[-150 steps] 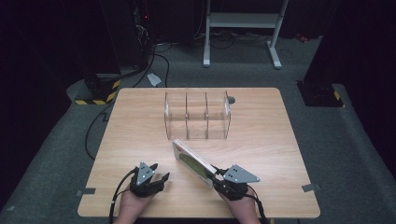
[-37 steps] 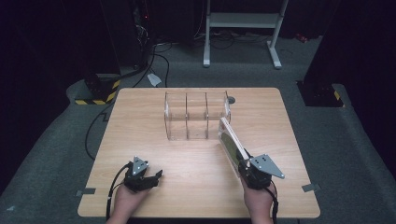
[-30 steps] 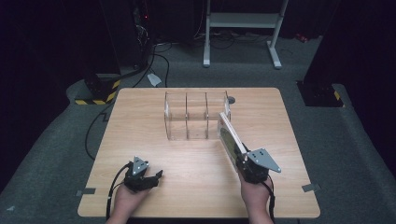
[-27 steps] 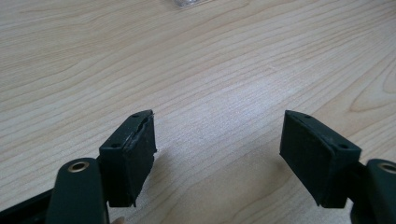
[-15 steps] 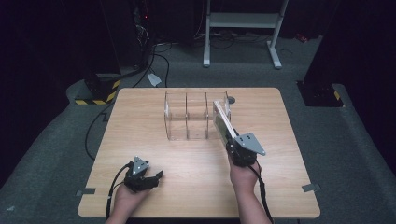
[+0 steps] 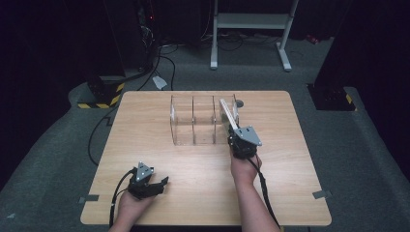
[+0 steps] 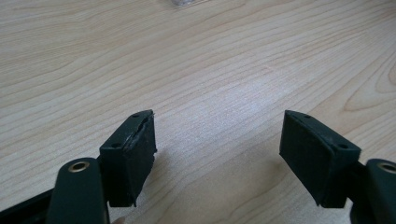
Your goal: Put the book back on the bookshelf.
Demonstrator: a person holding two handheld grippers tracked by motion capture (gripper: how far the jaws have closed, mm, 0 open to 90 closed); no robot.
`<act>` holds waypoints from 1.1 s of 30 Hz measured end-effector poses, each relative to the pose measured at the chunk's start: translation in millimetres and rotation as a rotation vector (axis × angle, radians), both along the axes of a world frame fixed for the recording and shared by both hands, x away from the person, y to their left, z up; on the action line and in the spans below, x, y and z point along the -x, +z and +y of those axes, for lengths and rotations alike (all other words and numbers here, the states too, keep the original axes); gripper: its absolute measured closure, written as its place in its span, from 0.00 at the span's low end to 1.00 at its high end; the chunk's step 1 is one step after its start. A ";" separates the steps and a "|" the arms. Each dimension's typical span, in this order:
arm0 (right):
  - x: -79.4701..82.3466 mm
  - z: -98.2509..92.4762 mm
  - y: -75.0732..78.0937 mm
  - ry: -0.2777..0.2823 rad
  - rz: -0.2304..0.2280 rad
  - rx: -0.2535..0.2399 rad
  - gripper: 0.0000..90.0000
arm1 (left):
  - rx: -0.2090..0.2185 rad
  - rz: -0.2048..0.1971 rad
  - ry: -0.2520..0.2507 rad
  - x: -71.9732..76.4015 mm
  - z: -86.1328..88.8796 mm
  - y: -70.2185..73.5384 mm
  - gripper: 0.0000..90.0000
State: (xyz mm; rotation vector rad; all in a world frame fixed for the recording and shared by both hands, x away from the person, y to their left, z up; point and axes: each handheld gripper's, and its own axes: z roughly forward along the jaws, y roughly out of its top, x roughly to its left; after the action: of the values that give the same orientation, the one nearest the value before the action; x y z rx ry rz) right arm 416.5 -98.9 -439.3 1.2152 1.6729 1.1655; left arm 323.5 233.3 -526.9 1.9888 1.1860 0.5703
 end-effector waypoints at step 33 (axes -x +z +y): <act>-7.1 13.6 -18.9 -0.065 0.004 -0.007 0.83 | 0.011 0.002 0.016 0.0 1.9 0.0 0.31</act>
State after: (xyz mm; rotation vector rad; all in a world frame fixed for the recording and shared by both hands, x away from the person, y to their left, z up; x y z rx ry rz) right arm 423.6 -85.3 -458.2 1.2677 1.6209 1.1314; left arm 323.5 235.2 -527.0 1.9725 1.2046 0.5692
